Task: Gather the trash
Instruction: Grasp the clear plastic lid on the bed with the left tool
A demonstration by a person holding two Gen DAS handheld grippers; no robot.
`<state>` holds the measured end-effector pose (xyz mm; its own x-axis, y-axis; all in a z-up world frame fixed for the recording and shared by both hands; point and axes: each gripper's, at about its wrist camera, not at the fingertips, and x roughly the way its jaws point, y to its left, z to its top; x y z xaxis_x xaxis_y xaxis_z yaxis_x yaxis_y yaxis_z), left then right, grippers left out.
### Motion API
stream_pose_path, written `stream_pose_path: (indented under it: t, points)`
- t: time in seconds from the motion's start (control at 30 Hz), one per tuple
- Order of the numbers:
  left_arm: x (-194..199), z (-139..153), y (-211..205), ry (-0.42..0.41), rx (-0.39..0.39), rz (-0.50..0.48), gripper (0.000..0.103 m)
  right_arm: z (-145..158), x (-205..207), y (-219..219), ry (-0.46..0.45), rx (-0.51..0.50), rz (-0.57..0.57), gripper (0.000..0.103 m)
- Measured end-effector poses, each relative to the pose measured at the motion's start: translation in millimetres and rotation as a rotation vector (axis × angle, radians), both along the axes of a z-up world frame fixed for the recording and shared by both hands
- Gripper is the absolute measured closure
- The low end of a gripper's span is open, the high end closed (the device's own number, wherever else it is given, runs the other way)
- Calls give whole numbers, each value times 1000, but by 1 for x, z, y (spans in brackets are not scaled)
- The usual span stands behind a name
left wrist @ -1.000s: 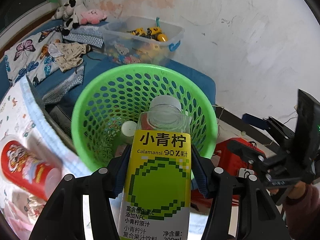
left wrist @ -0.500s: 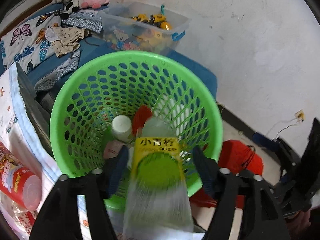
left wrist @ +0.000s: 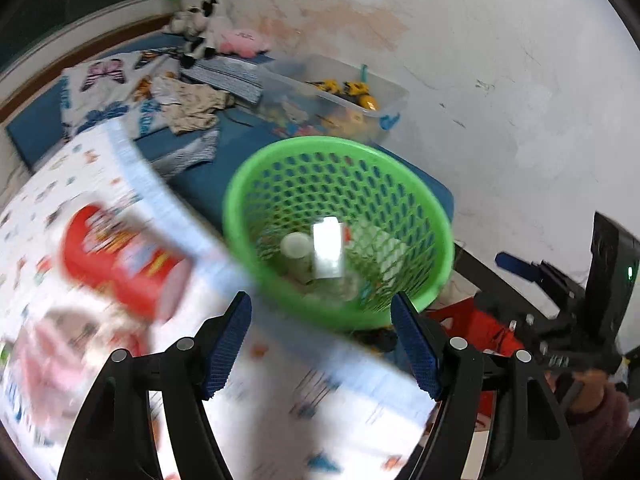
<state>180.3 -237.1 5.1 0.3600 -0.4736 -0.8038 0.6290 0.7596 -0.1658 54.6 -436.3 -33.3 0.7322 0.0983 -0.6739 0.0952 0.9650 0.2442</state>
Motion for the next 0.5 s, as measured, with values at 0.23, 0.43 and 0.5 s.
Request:
stream_pose_path:
  t: [0.23,0.43,0.5]
  points:
    - [-26,-3,77,-32,4,127,33,9,15,29,-13,-10,74,10]
    - [-40,-11,144,-48,25,256,33,13,30,57,-19,-14,141,10]
    - [-44,-13,167,-46,25,300,33,14,36,68,-19,-14,164,10]
